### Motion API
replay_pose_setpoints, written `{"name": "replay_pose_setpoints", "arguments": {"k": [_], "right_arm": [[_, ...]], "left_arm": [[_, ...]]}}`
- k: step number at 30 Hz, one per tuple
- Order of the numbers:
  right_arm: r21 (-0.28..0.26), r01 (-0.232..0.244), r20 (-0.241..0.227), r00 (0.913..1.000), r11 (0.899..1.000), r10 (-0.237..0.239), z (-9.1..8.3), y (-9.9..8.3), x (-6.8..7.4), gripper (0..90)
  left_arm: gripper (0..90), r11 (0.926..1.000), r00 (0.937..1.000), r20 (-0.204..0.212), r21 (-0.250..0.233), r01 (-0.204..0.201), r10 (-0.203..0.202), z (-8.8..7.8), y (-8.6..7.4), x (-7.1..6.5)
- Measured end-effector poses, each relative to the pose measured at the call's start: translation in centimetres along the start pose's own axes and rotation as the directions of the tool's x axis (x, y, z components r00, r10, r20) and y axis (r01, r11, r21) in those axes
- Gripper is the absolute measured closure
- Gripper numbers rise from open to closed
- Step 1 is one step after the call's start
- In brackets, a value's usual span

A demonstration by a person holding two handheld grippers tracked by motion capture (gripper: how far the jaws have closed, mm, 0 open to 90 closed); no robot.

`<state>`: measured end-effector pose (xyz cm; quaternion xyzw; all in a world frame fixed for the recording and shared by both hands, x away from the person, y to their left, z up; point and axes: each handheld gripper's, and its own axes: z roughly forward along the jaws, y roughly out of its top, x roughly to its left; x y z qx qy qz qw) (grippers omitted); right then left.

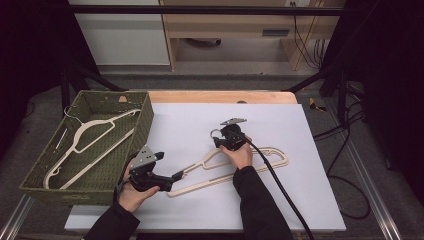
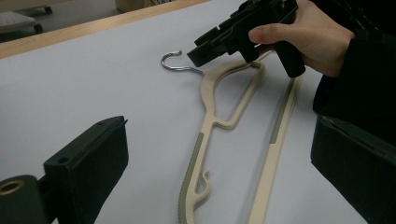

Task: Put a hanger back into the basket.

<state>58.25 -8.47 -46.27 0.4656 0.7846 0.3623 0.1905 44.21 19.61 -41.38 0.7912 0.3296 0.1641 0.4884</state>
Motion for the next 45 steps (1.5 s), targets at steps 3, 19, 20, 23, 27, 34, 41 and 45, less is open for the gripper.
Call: {"name": "replay_pose_setpoints", "arguments": {"k": [3, 19, 20, 23, 27, 34, 41, 45], "right_arm": [[0.019, -0.015, -0.007, 0.9999, 1.0, 0.016, 0.7, -0.3, -0.1, 57.4], [0.052, -0.062, -0.016, 0.9979, 0.997, 0.063, 1.5, -0.6, -0.1, 84.9], [0.054, -0.073, -0.021, 0.997, 0.996, 0.074, 1.5, -0.6, -0.1, 85.2], [0.057, -0.11, -0.017, 0.9936, 0.992, 0.112, 1.5, -0.6, -0.1, 86.0], [0.051, -0.131, -0.003, 0.9913, 0.99, 0.131, 1.4, -0.5, 0.1, 86.9], [0.033, -0.155, -0.004, 0.9878, 0.987, 0.155, 1.0, -0.4, 0.3, 87.6], [0.004, -0.164, -0.009, 0.9864, 0.986, 0.164, 0.2, -0.1, 0.7, 88.8], [-0.019, -0.167, -0.01, 0.9859, 0.986, 0.167, -0.4, 0.2, 1.2, 89.0]], "left_arm": [[4.1, 1.0, 1.0, 0.001, 0.009, 0.001, -0.001, 0.0, 0.0, 0.1], [4.9, 0.9996, 0.9999, -0.003, 0.024, 0.017, -0.016, 0.3, -0.3, 0.3], [4.9, 0.9995, 0.9998, -0.003, 0.023, 0.02, -0.019, 0.3, -0.3, 0.3], [5.1, 0.9994, 0.9997, -0.005, 0.026, 0.022, -0.022, 0.4, -0.3, 0.4], [5.2, 0.9994, 0.9997, -0.005, 0.027, 0.022, -0.022, 0.5, -0.3, 0.4], [5.4, 0.9993, 0.9998, -0.005, 0.032, 0.021, -0.02, 0.6, -0.3, 0.3], [6.1, 0.9992, 0.9998, -0.003, 0.032, 0.022, -0.022, 0.8, -0.3, 0.3], [6.6, 0.9984, 0.9995, 0.008, 0.047, 0.03, -0.03, 1.4, 0.1, 0.4]]}}
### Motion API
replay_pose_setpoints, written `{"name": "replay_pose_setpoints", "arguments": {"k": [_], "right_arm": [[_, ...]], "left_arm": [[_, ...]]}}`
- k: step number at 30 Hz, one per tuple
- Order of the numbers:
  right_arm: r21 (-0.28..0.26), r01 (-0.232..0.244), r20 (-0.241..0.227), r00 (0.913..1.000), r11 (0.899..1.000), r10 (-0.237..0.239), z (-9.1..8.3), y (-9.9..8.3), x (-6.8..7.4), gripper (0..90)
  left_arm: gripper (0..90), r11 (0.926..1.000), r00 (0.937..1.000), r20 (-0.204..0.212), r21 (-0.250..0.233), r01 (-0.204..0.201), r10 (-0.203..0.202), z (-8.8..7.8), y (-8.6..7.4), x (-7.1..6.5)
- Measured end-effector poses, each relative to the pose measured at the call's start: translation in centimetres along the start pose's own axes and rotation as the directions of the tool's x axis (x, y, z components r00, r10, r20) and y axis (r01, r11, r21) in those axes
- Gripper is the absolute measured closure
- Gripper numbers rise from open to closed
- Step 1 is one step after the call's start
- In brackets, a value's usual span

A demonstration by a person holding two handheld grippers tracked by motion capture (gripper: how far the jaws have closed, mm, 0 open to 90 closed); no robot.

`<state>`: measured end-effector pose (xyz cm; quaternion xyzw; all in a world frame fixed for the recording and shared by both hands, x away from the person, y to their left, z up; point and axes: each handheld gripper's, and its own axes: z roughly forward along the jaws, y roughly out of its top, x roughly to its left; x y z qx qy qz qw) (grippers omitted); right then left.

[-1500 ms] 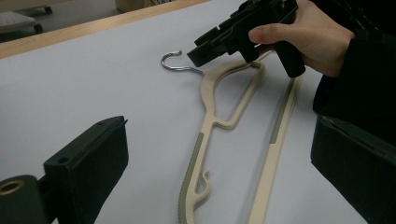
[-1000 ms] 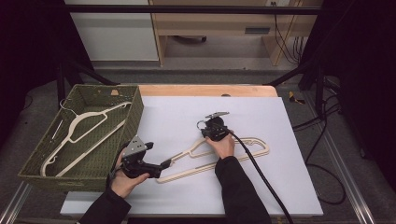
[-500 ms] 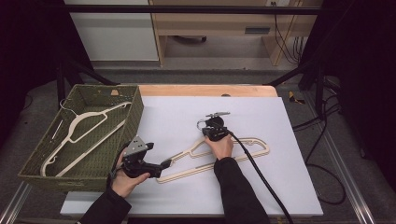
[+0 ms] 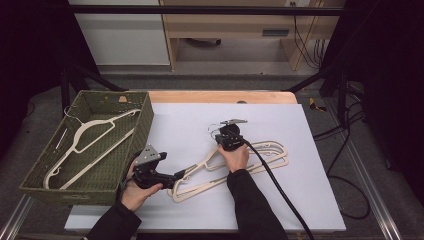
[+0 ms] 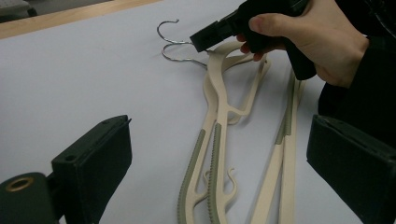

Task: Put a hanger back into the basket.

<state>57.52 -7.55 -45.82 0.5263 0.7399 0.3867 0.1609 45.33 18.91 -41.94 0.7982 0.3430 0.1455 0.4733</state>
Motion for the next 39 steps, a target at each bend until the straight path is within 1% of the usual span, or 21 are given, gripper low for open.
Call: {"name": "replay_pose_setpoints", "arguments": {"k": [3, 6, 7, 8, 11, 13, 15, 16, 17, 19, 21, 22, 23, 25, 26, 29, 31, 32, 34, 36, 39], "right_arm": [[-0.017, 0.015, 0.007, 0.9999, 1.0, -0.015, -0.6, 0.1, 0.3, 89.0], [-0.032, 0.023, -0.002, 0.9997, 0.999, -0.023, -1.1, 0.2, 0.5, 89.0], [-0.037, 0.015, -0.007, 0.9999, 0.999, -0.015, -1.3, 0.3, 0.6, 89.0], [-0.044, 0.025, -0.006, 0.9997, 0.999, -0.025, -1.5, 0.3, 0.7, 89.1], [-0.052, 0.05, -0.008, 0.9987, 0.997, -0.051, -2.1, 0.4, 0.9, 89.1], [-0.051, 0.045, -0.011, 0.9989, 0.998, -0.046, -2.3, 0.4, 1.1, 89.1], [-0.057, 0.062, -0.01, 0.998, 0.996, -0.063, -2.5, 0.4, 1.1, 89.1], [-0.064, 0.074, -0.018, 0.997, 0.995, -0.075, -2.6, 0.4, 1.1, 89.2], [-0.065, 0.061, -0.019, 0.9978, 0.996, -0.063, -2.7, 0.4, 1.2, 89.2], [-0.084, 0.079, -0.029, 0.9963, 0.993, -0.081, -3.0, 0.4, 1.0, 89.2], [-0.081, 0.065, -0.03, 0.9973, 0.995, -0.067, -3.2, 0.3, 1.0, 89.2], [-0.086, 0.075, -0.034, 0.9964, 0.993, -0.078, -3.3, 0.3, 0.8, 89.2], [-0.087, 0.067, -0.035, 0.9969, 0.994, -0.07, -3.4, 0.2, 0.9, 89.2], [-0.093, 0.066, -0.04, 0.9968, 0.993, -0.07, -3.7, 0.2, 0.8, 89.2], [-0.096, 0.082, -0.035, 0.9957, 0.992, -0.086, -3.8, 0.1, 0.8, 89.2], [-0.105, 0.084, -0.044, 0.9951, 0.991, -0.089, -4.1, 0.2, 1.0, 89.2], [-0.11, 0.091, -0.042, 0.9945, 0.99, -0.096, -4.2, 0.2, 1.1, 89.2], [-0.112, 0.095, -0.046, 0.9939, 0.989, -0.1, -4.3, 0.2, 1.2, 89.2], [-0.118, 0.098, -0.051, 0.9932, 0.988, -0.104, -4.4, 0.2, 1.3, 89.2], [-0.12, 0.104, -0.048, 0.9927, 0.987, -0.11, -4.5, 0.2, 1.3, 89.2], [-0.127, 0.109, -0.052, 0.9918, 0.986, -0.116, -4.7, 0.2, 1.4, 89.2]], "left_arm": [[7.2, 1.0, 0.9999, 0.012, 0.003, 0.003, -0.003, 0.5, 0.4, -0.1], [7.6, 0.9999, 0.9998, 0.022, 0.015, -0.002, 0.002, 0.9, 0.8, -0.2], [7.6, 0.9999, 0.9997, 0.022, 0.017, -0.003, 0.003, 1.0, 0.9, -0.2], [7.8, 1.0, 0.9996, 0.028, 0.008, 0.005, -0.005, 1.1, 1.1, -0.1], [8.9, 0.9997, 0.9987, 0.046, 0.01, 0.023, -0.023, 1.5, 1.8, 0.0], [9.9, 0.9996, 0.9984, 0.052, 0.017, 0.022, -0.023, 2.0, 2.2, 0.0], [10.8, 0.9996, 0.9985, 0.053, 0.024, 0.016, -0.017, 2.7, 2.6, -0.1], [11.3, 0.9994, 0.9984, 0.054, 0.033, 0.015, -0.017, 3.2, 2.8, -0.2], [11.6, 0.9992, 0.9984, 0.054, 0.038, 0.015, -0.017, 3.6, 2.9, -0.2], [12.6, 0.9984, 0.9983, 0.055, 0.054, 0.015, -0.018, 4.5, 3.1, -0.2], [13.4, 0.9972, 0.9971, 0.071, 0.071, 0.022, -0.027, 5.6, 3.3, -0.1], [14.1, 0.997, 0.9968, 0.074, 0.074, 0.024, -0.029, 5.9, 3.4, -0.1], [15.1, 0.9966, 0.9962, 0.08, 0.077, 0.028, -0.034, 6.4, 3.5, -0.1], [17.6, 0.9959, 0.9943, 0.098, 0.084, 0.034, -0.043, 7.1, 3.6, 0.0], [18.6, 0.9955, 0.994, 0.099, 0.088, 0.038, -0.046, 7.5, 3.7, 0.0], [22.7, 0.994, 0.9921, 0.115, 0.102, 0.039, -0.051, 8.5, 3.9, -0.1], [25.3, 0.9932, 0.9919, 0.119, 0.112, 0.032, -0.046, 9.2, 4.0, -0.3], [26.7, 0.9923, 0.9911, 0.123, 0.118, 0.038, -0.052, 9.6, 4.0, -0.4], [29.8, 0.9908, 0.9909, 0.124, 0.13, 0.035, -0.052, 10.4, 4.0, -0.5], [32.7, 0.9877, 0.9904, 0.128, 0.153, 0.034, -0.054, 11.2, 4.0, -0.6], [38.5, 0.985, 0.9896, 0.133, 0.169, 0.033, -0.056, 12.0, 3.9, -0.6]]}}
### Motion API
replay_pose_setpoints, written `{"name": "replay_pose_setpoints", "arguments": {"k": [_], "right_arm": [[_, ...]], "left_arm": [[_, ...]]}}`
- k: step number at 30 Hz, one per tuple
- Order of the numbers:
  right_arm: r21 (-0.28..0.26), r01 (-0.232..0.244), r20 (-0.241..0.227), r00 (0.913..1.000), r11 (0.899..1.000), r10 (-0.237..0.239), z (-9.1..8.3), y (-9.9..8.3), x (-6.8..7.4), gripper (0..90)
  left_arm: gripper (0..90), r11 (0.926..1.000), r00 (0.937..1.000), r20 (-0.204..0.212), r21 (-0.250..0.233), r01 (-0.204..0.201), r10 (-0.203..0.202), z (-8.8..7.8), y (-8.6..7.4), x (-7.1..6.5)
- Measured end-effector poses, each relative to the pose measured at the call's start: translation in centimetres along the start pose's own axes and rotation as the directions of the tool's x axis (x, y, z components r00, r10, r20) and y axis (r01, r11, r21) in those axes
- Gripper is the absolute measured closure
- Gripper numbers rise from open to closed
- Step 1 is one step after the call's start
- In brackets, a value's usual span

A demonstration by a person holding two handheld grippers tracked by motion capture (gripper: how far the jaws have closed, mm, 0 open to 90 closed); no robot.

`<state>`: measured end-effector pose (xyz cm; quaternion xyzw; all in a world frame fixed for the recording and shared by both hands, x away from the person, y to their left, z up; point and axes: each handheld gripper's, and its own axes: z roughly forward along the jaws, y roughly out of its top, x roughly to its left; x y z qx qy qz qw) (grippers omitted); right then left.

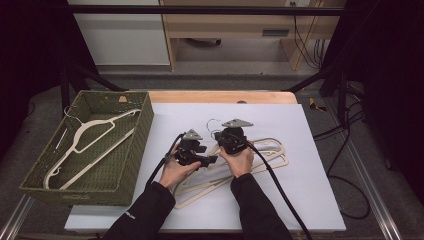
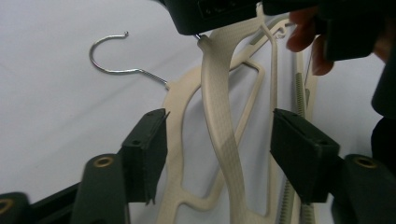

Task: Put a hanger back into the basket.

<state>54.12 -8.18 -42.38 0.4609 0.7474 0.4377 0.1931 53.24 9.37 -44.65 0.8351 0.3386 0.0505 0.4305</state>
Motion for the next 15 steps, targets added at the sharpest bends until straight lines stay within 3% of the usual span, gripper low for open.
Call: {"name": "replay_pose_setpoints", "arguments": {"k": [7, 10, 14, 15], "right_arm": [[-0.011, 0.009, 0.0, 1.0, 1.0, -0.009, -0.37, 0.04, 0.17, 89.2], [-0.014, 0.012, -0.001, 0.9999, 1.0, -0.012, -0.43, 0.04, 0.19, 89.2], [-0.017, 0.011, -0.009, 0.9999, 1.0, -0.011, -0.44, 0.02, 0.27, 89.1], [-0.015, 0.015, -0.005, 0.9999, 1.0, -0.015, -0.46, 0.0, 0.29, 89.1]], "left_arm": [[59.8, 0.9989, 0.9991, 0.024, 0.032, 0.035, -0.036, 0.82, 0.24, 0.67], [64.7, 0.9976, 0.9965, 0.055, 0.034, 0.061, -0.063, 1.01, 0.17, 0.8], [73.5, 0.9975, 0.9962, 0.076, 0.06, 0.038, -0.043, 0.95, 0.33, 0.51], [75.0, 0.9973, 0.9972, 0.064, 0.065, 0.033, -0.037, 0.88, 0.44, 0.32]]}}
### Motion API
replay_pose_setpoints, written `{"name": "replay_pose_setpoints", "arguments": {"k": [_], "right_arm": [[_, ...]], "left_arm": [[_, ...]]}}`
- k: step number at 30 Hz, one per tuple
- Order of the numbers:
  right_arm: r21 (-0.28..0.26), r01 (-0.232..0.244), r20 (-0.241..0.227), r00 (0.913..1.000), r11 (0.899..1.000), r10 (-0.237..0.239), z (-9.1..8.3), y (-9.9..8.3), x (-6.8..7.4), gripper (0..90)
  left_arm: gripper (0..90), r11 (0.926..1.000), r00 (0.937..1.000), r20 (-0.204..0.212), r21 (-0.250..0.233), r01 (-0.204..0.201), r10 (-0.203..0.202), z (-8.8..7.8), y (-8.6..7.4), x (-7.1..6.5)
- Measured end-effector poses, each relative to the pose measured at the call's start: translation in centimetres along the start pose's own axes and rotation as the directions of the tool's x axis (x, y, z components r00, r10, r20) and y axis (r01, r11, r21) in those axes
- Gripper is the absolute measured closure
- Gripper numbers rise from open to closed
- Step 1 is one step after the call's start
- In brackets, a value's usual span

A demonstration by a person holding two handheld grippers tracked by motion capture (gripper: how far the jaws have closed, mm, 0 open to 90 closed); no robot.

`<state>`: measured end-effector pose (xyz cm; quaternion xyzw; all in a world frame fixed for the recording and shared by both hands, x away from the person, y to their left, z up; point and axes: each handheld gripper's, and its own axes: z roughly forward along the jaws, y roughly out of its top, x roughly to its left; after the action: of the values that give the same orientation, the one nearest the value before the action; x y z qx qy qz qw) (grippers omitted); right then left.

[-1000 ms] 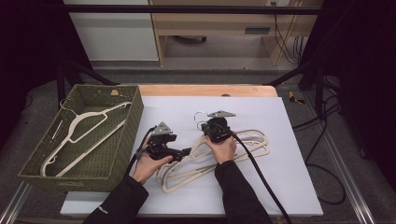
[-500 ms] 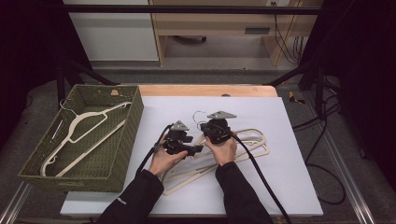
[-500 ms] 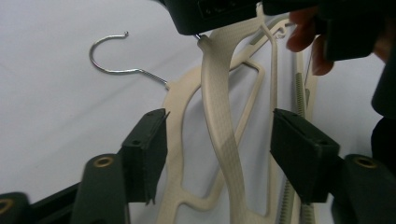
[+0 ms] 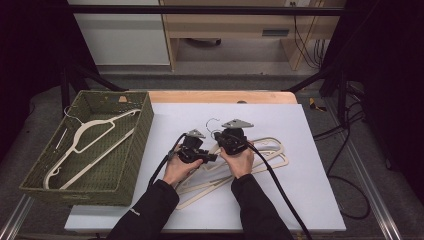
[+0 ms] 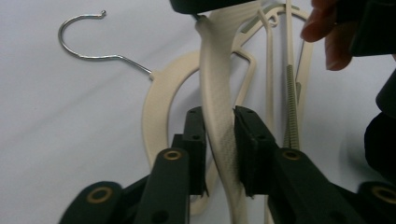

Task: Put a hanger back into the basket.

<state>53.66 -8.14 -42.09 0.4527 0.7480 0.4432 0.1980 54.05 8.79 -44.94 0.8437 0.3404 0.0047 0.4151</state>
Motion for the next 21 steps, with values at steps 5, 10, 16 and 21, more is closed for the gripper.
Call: {"name": "replay_pose_setpoints", "arguments": {"k": [5, 10, 16, 21], "right_arm": [[-0.015, -0.008, -0.017, 0.9998, 1.0, 0.007, -0.5, 0.0, -0.1, 88.8], [-0.038, 0.008, -0.042, 0.9991, 0.999, -0.01, -1.5, 0.0, -0.2, 84.5], [-0.089, 0.029, -0.084, 0.9958, 0.996, -0.037, -3.9, -0.2, -0.5, 66.8], [-0.144, 0.073, -0.124, 0.9882, 0.987, -0.091, -6.8, -0.7, -0.9, 52.1]], "left_arm": [[76.1, 1.0, 1.0, -0.001, 0.001, -0.003, 0.003, -0.4, 0.1, -0.4], [77.8, 1.0, 1.0, -0.002, 0.004, -0.006, 0.006, -1.0, 0.2, -1.1], [80.9, 0.9998, 0.9999, 0.009, -0.018, -0.007, 0.007, -1.9, 0.3, -2.2], [84.0, 0.9988, 0.9981, 0.047, -0.029, -0.039, 0.041, -3.0, 0.4, -3.7]]}}
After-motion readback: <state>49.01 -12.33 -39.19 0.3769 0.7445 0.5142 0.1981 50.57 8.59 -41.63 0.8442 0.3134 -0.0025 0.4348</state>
